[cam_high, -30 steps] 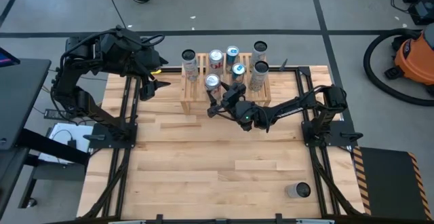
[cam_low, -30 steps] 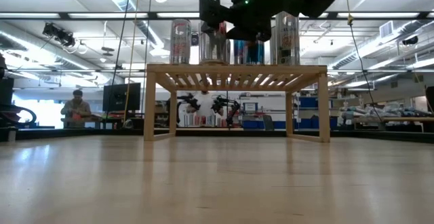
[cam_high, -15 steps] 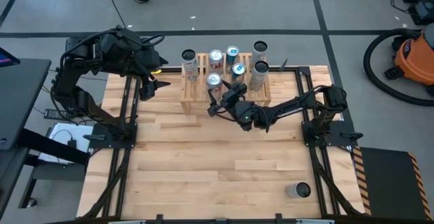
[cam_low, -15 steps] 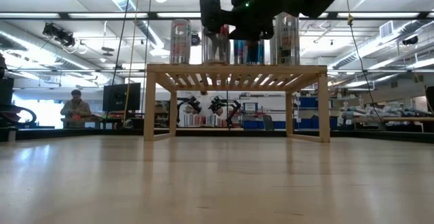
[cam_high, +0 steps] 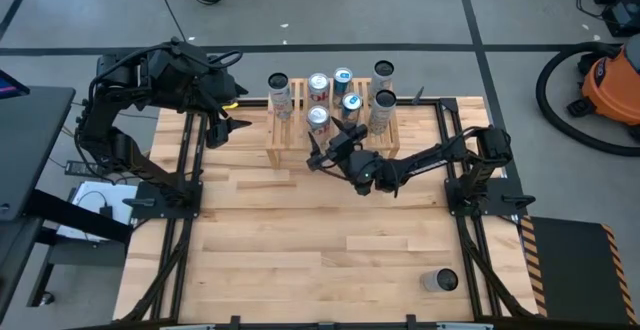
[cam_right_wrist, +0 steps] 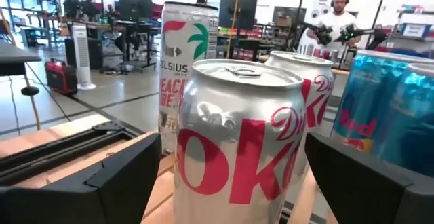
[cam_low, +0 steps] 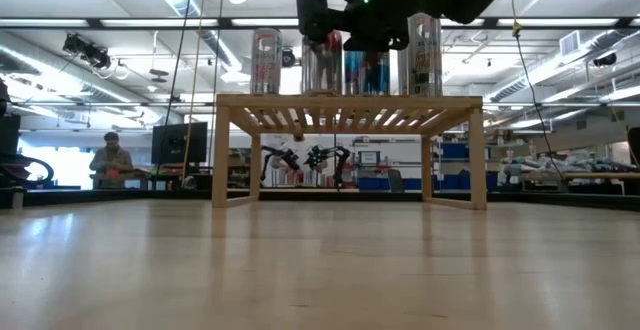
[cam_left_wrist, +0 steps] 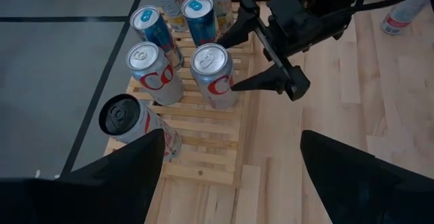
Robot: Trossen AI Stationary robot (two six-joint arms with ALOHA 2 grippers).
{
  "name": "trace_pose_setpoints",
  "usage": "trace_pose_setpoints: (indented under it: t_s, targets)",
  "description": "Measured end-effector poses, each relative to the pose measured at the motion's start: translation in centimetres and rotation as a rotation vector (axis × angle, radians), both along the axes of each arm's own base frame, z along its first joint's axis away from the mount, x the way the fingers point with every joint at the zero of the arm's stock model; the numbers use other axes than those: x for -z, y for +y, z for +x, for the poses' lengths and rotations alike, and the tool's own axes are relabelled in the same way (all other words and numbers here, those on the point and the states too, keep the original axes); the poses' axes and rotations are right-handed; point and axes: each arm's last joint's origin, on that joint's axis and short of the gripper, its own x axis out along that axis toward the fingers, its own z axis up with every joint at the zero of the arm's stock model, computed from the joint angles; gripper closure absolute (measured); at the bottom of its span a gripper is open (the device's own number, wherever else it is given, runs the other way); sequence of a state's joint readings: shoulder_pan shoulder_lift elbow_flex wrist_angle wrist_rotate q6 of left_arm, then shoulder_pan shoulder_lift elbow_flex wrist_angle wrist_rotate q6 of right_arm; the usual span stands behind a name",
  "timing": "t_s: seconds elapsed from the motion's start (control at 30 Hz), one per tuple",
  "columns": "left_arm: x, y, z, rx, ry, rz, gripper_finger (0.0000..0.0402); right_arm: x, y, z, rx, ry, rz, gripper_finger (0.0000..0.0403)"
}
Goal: Place canned beverage on shelf
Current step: Put the silver soda can on the shelf aligned with the other silver soda can
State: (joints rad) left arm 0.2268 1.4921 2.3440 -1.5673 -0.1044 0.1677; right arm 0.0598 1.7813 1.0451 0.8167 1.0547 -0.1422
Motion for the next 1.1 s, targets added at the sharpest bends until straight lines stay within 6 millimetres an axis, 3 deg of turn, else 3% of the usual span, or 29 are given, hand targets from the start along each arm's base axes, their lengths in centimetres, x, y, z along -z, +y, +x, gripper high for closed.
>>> trace_pose_setpoints:
  t_s: [0.27,0.47,0.73,1.1]
  targets:
    - [0.0,0.0,0.0,-0.003,-0.001,-0.003,0.0056,-1.0,0.6,-0.2,0.002,-0.029,-0.049,0.0030]
    - [0.0,0.0,0.0,-0.005,-0.002,-0.005,0.0056,-1.7,2.8,-0.5,-0.023,0.028,-0.138,0.0030]
    - [0.0,0.0,0.0,-0.001,0.000,0.000,0.0056,-1.7,5.7,-0.9,-0.060,0.038,-0.131,0.0030]
    - [0.0,0.0,0.0,-0.001,0.000,-0.001,0.0056,-0.7,6.7,-0.6,-0.175,0.097,-0.128,0.0030]
